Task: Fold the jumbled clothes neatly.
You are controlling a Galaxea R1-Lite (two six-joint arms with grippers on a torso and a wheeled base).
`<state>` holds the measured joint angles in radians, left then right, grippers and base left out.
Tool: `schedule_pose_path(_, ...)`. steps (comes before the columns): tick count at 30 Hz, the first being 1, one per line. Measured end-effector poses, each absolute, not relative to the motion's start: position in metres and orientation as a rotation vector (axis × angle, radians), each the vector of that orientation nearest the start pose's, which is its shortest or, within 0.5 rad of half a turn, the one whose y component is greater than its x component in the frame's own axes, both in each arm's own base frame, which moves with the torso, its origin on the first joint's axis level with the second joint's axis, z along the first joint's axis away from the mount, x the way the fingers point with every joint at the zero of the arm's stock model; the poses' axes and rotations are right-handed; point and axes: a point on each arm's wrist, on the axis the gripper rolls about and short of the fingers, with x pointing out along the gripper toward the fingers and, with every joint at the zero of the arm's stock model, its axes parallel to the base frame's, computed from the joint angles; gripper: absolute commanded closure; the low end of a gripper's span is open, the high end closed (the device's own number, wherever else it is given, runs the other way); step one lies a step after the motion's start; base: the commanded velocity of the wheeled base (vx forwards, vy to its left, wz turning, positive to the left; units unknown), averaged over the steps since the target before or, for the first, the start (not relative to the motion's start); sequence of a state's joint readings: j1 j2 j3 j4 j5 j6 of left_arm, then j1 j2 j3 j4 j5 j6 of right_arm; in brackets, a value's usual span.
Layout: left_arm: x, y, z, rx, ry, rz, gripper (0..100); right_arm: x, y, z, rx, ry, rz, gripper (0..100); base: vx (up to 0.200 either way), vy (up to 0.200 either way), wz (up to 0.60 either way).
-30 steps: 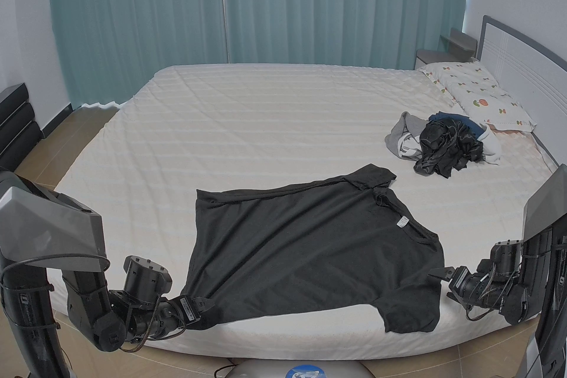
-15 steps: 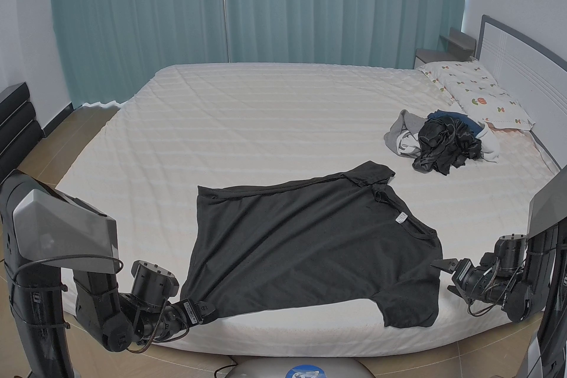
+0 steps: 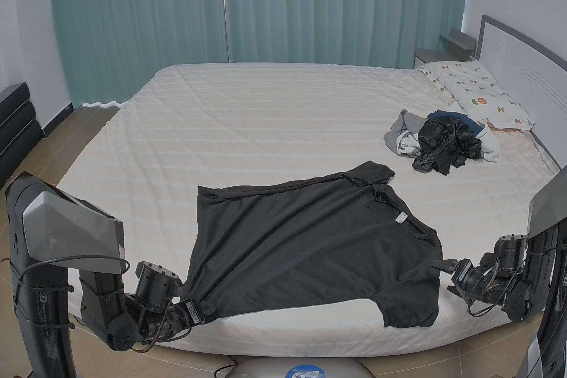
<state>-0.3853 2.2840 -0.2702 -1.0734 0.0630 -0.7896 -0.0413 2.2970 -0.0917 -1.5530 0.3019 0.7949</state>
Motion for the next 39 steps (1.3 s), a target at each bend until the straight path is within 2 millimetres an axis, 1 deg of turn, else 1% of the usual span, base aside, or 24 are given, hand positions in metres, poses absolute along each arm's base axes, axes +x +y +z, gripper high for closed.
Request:
schedule_pose_path(1, 0.234, -0.093, -0.047, -0.513, 0.967, 0.089, 0, 0.237, -0.003, -0.023, 0.873, 0.715, -0.018, 0, 0.000, 0.000, 0.00)
schedule_pose_path(2, 0.235, -0.093, -0.047, -0.510, 0.961, 0.095, 100, 0.237, -0.003, -0.023, 0.873, 0.716, -0.018, 0, 0.000, 0.000, 0.00)
schedule_pose_path(8, 0.238, -0.094, -0.051, -0.493, 0.954, 0.101, 100, 0.235, -0.001, -0.025, 0.854, 0.730, -0.020, 0, 0.000, 0.000, 0.00)
schedule_pose_path(15, 0.239, -0.091, -0.051, -0.499, 0.941, 0.122, 100, 0.223, 0.001, -0.031, 0.734, 0.790, 0.013, 0, 0.000, 0.000, 0.00)
schedule_pose_path(21, 0.242, -0.084, -0.043, -0.523, 0.905, 0.145, 100, 0.217, 0.006, -0.038, 0.688, 0.843, 0.036, 0, 0.000, 0.000, 0.00)
schedule_pose_path(31, 0.244, -0.081, -0.033, -0.541, 0.871, 0.144, 100, 0.215, 0.022, -0.041, 0.658, 0.884, 0.093, 0, 0.000, 0.000, 0.00)
schedule_pose_path(32, 0.244, -0.080, -0.032, -0.542, 0.868, 0.144, 100, 0.215, 0.024, -0.041, 0.656, 0.886, 0.097, 100, 0.000, 0.000, 0.00)
schedule_pose_path(39, 0.246, -0.078, -0.032, -0.551, 0.867, 0.150, 100, 0.218, 0.026, -0.046, 0.625, 0.886, 0.074, 100, 0.000, 0.000, 0.00)
